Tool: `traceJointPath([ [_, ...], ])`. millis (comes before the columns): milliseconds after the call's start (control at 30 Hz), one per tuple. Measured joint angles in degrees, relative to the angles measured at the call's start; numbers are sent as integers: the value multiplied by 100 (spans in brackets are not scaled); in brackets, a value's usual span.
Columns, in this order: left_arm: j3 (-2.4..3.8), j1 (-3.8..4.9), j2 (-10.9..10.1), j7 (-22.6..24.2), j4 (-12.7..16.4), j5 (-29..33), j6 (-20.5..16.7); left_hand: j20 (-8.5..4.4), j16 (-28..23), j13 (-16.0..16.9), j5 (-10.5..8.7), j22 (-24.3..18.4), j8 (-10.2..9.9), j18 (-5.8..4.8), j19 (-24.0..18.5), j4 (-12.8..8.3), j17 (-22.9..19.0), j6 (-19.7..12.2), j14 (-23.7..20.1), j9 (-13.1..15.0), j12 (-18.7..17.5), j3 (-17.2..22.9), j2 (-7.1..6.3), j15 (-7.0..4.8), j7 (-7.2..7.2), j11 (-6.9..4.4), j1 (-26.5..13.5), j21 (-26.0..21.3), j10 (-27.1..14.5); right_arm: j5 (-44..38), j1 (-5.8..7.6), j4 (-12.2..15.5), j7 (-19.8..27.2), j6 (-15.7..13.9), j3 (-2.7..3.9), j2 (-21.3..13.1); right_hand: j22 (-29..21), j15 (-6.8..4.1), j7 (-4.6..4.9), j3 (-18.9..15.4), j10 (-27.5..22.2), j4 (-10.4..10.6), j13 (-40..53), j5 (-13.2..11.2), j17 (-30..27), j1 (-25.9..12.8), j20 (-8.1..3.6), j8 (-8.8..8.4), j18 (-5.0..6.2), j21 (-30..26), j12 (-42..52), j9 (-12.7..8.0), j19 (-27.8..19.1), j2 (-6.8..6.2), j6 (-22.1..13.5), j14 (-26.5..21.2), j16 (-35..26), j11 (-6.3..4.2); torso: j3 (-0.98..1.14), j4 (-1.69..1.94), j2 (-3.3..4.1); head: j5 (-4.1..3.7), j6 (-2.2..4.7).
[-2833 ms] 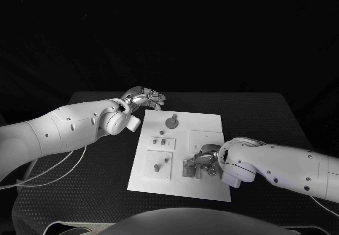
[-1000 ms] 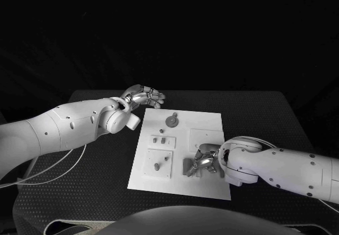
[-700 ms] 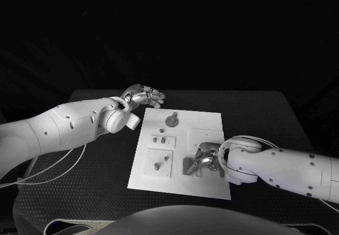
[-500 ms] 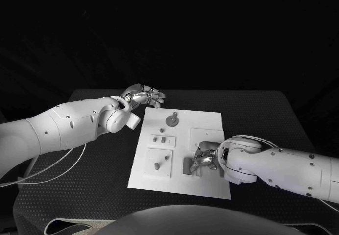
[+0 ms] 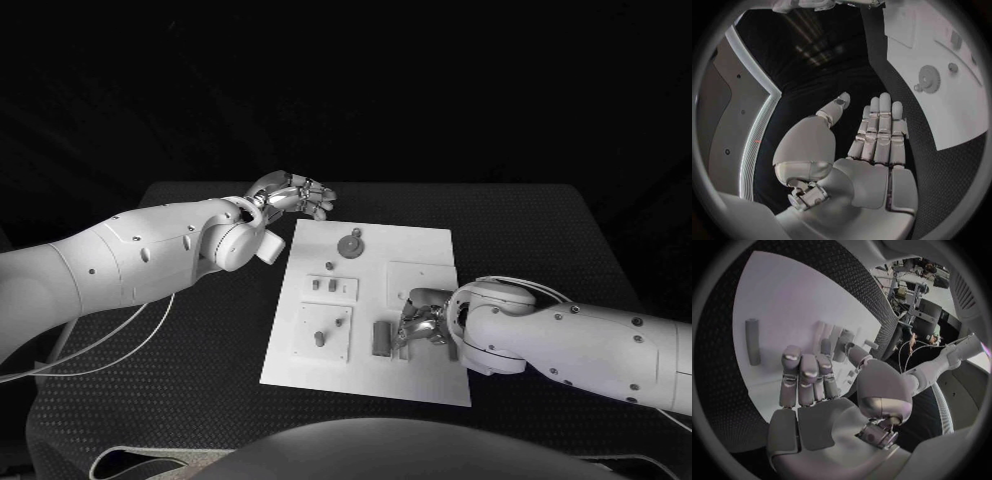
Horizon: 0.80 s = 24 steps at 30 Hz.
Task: Assemble the parts on the task board
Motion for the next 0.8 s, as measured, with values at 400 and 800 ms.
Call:
traceJointPath([
  [400,0,0,-16,-3,0,0,2,21,0,5,0,4,0,0,21,0,5,0,0,0,0,0,0,0,0,0,0,0,0,116,119,238,120,-66,7,-522,-23,-20,8,104,28,167,2,38,8,-232,1,-43,46,-1,-136,-63,-1,-330,29,23,-105,-8,5,-2,-3,-3,39],
  [800,0,0,-29,-4,9,0,5,21,-22,4,0,4,0,0,21,0,11,0,21,1,0,0,0,20,0,0,0,0,0,515,386,136,175,104,62,-1087,-28,46,68,100,-89,307,-25,-6,-3,-265,13,-179,46,-22,-222,-111,-13,-367,-149,-43,-203,85,5,-13,-4,-104,125],
])
